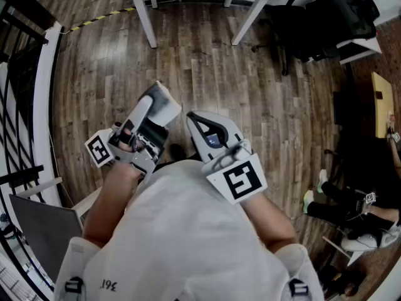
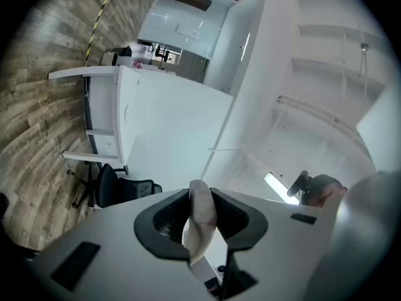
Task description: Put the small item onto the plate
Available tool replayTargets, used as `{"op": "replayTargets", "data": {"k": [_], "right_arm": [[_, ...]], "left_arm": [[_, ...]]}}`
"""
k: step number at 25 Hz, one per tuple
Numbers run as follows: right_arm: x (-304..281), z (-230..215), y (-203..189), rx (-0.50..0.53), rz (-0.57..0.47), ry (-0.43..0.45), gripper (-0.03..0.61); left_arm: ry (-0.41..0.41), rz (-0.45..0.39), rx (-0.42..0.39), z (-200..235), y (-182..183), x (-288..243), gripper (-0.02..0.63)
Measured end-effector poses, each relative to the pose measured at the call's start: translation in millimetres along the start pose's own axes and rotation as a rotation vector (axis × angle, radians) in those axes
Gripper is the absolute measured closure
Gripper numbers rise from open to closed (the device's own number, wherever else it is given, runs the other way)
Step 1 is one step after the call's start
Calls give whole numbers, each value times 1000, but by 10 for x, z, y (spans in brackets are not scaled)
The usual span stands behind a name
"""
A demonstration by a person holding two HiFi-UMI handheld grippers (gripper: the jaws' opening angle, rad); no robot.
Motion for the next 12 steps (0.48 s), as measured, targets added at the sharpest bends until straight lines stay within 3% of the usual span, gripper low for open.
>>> {"op": "replayTargets", "data": {"k": [6,12], "right_arm": [[-95,-306,43,-39,-39,-58,578],[-96,-358,8,-35,-41,-83,578]], "left_arm": [[-1,5,-57,43,137,-18,508],[9,6,-63,76,117,-24,508]]}}
Point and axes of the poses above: the fingertips, and each gripper's own axes: x backward along the fingers, z to its left, y out of its top, the point moved 5 cm from there along x, backward along the fingers, and after that the axes turned 7 degrees about -y, right-handed, at the moved point
